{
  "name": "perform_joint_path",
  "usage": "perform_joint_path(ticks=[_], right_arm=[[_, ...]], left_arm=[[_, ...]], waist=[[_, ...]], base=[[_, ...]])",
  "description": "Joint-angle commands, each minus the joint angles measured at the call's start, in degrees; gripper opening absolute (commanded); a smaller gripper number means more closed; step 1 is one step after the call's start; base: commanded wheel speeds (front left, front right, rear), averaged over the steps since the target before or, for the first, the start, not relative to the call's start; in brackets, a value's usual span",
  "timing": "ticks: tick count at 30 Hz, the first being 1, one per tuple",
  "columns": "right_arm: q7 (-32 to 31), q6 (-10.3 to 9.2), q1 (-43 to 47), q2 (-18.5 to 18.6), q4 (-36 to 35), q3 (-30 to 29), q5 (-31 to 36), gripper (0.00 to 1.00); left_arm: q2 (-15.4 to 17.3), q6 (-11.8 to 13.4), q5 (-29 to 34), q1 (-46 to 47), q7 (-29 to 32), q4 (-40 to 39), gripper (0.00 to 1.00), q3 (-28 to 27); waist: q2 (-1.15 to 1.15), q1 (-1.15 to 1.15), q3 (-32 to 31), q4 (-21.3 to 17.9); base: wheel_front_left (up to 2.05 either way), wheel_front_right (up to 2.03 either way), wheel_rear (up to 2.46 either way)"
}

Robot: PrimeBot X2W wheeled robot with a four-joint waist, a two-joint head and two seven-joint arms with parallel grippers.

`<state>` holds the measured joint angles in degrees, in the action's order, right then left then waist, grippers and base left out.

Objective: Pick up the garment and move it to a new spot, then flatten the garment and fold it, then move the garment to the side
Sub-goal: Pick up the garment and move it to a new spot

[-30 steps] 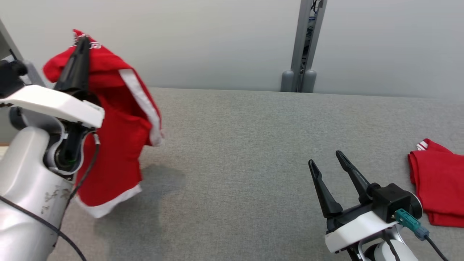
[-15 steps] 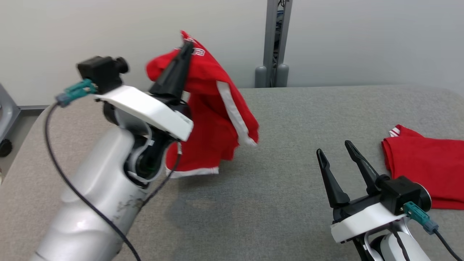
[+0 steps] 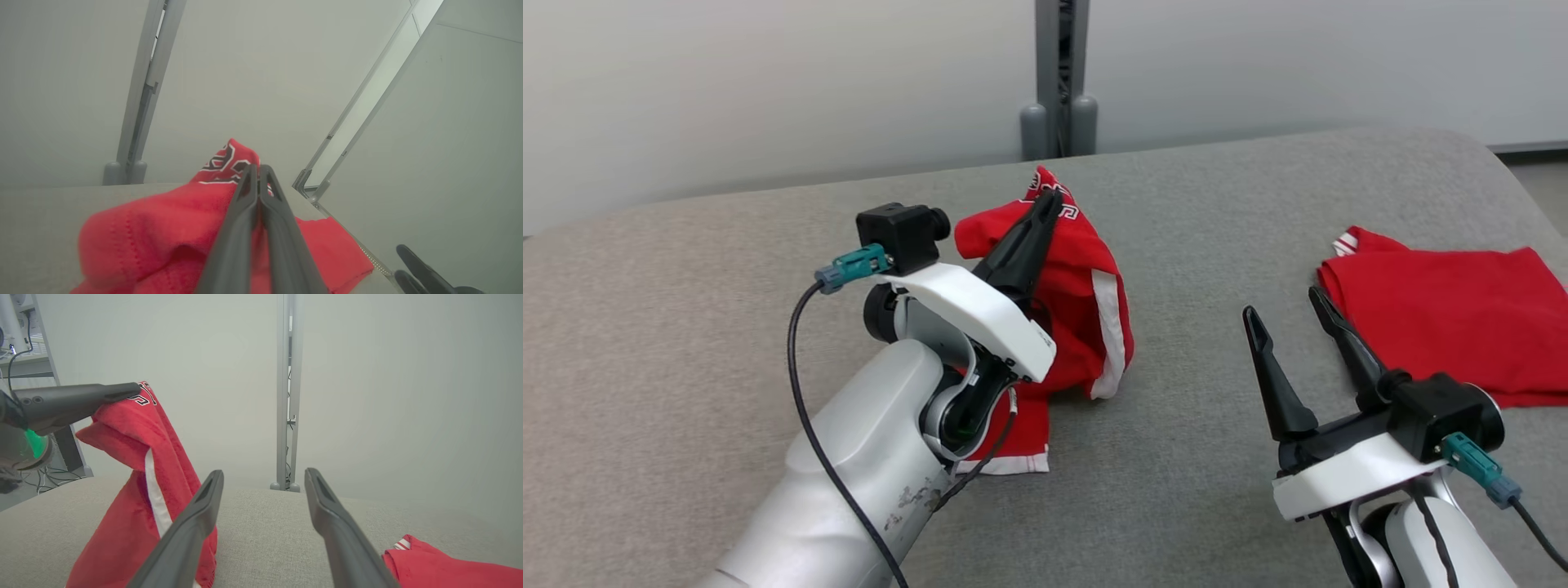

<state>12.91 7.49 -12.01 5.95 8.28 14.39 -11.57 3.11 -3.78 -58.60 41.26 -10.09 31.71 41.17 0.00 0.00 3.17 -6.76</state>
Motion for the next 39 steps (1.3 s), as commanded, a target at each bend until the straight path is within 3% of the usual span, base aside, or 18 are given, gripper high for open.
perform_joint_path(ticks=[1, 4, 10, 19, 28, 29, 31, 35, 39], right_arm=[[0.33, 0.01, -0.61, 0.27, 0.02, -0.28, 0.34, 1.0], [0.61, 0.01, -1.03, -0.06, 0.35, -1.28, 0.68, 1.0], [1.36, 0.01, -1.91, -0.89, 1.05, -2.47, 1.42, 1.0], [1.92, 0.01, -2.61, -1.59, 1.83, -2.29, 1.61, 1.0], [2.21, 0.01, -3.5, -2.11, 2.81, -1.28, 1.15, 1.0], [2.23, 0.01, -3.61, -2.15, 2.9, -1.14, 1.11, 1.0], [2.28, 0.01, -3.75, -2.19, 3.08, -0.93, 0.95, 1.0], [2.34, 0.01, -3.29, -1.98, 3.66, -1.23, 1.02, 1.0], [2.37, 0.0, -2.62, -1.7, 3.98, -1.5, 1.23, 1.0]], left_arm=[[0.17, -0.45, -0.48, 1.2, -0.59, 0.51, 0.0, 0.47], [-0.03, -0.8, -2.52, 2.35, -2.08, 1.13, 0.0, 2.81], [-0.02, 0.87, -6.5, 6.72, -4.92, -0.18, 0.0, 7.41], [-0.11, 2.53, -2.89, 6.34, -5.02, -4.71, 0.0, 2.07], [-0.06, 3.95, -4.83, 3.7, -4.33, 6.5, 0.0, 15.47], [-0.05, 4.34, -5.26, 3.88, -4.03, 7.93, 0.19, 16.92], [-0.06, 5.05, -6.1, 4.28, -3.7, 10.38, 1.0, 19.18], [-0.06, 5.73, -7.82, 5.05, -3.76, 13.64, 1.0, 21.95], [-0.06, 5.2, -10.08, 5.22, -4.78, 14.43, 1.0, 20.89]], waist=[[0.0, 0.0, 1.33, -1.59], [0.0, 0.0, 2.29, -3.12], [0.0, 0.0, 4.41, -5.75], [0.0, 0.0, 5.44, -7.26], [0.0, 0.0, 6.67, -7.69], [0.0, 0.0, 6.74, -7.68], [0.0, 0.0, 6.78, -7.52], [0.0, 0.0, 6.24, -6.64], [0.0, 0.0, 4.87, -5.14]], base=[[0.0, 0.0, 0.0], [0.0, 0.0, 0.0], [0.0, 0.0, 0.0], [0.0, 0.0, 0.0], [0.0, 0.0, 0.0], [0.0, 0.0, 0.0], [0.0, 0.0, 0.0], [0.0, 0.0, 0.0], [0.0, 0.0, 0.0]])
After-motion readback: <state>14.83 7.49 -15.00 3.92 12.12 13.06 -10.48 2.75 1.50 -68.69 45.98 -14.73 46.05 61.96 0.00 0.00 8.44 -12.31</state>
